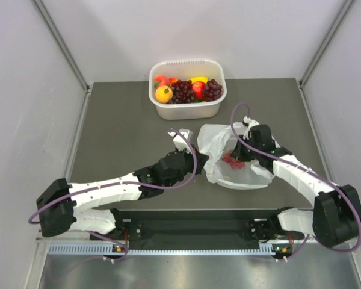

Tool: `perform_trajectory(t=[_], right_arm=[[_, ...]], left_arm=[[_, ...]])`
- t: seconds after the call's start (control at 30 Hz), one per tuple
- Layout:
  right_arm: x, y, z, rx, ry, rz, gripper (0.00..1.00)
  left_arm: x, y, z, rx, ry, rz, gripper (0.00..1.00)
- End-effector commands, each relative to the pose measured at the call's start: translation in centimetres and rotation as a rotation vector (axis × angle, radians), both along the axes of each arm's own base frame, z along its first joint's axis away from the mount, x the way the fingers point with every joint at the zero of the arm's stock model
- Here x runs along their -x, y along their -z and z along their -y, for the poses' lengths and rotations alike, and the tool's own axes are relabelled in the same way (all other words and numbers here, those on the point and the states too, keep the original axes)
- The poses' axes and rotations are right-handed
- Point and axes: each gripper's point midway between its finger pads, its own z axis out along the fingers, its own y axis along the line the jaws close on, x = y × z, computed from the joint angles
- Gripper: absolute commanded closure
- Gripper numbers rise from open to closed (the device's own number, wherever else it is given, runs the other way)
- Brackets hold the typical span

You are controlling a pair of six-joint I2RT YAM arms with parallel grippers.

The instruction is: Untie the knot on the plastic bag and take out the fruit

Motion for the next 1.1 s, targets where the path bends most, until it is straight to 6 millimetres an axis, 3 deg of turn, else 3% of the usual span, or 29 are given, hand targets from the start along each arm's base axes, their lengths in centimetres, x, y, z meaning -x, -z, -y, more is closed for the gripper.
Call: perform_trajectory(t=[0.0,0.03,0.1,0.17,0.2,0.23,0.27,0.43,0.6,0.73,0.87,1.07], right_arm=[[1.8,-3.3,-0.8,-0.007,-0.153,0.018,1.00],[2.1,-3.8,-0.5,0.006,-0.151,0.011,0.98],[2.1,-3.9,0.6,0.065,-0.124,0.013,0.76],[2.5,-4.3,2.1,0.125,-0.073,-0.004,0.38],[2.4,-4.8,3.8,0.184,0.004,-0.003,0.25],[2.3,-5.3,4.5,0.212,0.033,0.003,0.25],[2.2,-5.8,5.3,0.234,0.073,0.011,0.17],[2.9,-9.2,6.3,0.253,0.112,0.050,0.13],[5.8,-9.9,6.8,0.266,0.080,-0.028,0.10],[6.3,-10.5,7.2,0.264,0.090,0.005,0.10],[6.5,-8.8,4.7,0.224,-0.059,-0.050,0.15],[5.2,-4.9,3.4,0.202,-0.033,-0.085,0.18]], left_arm=[[-0.4,-1.6,-0.7,0.030,-0.034,0.038,1.00],[-0.5,-1.5,-0.7,0.029,-0.035,0.036,1.00],[-0.3,-1.3,-0.4,0.030,-0.025,0.030,1.00],[-0.3,-1.3,-0.3,0.038,-0.015,0.027,1.00],[-0.2,-0.9,-0.1,0.034,-0.009,0.020,1.00],[-0.1,-0.7,-0.1,0.032,-0.006,0.016,1.00],[0.0,-0.5,0.0,0.030,-0.002,0.014,1.00],[0.1,0.5,0.4,0.026,0.013,-0.002,1.00],[0.0,0.3,0.3,0.031,0.006,0.005,1.00],[-0.1,0.4,0.5,0.032,0.007,0.012,1.00],[0.0,0.6,1.1,0.034,0.025,0.009,1.00],[0.0,0.4,0.7,0.049,0.015,0.005,1.00]])
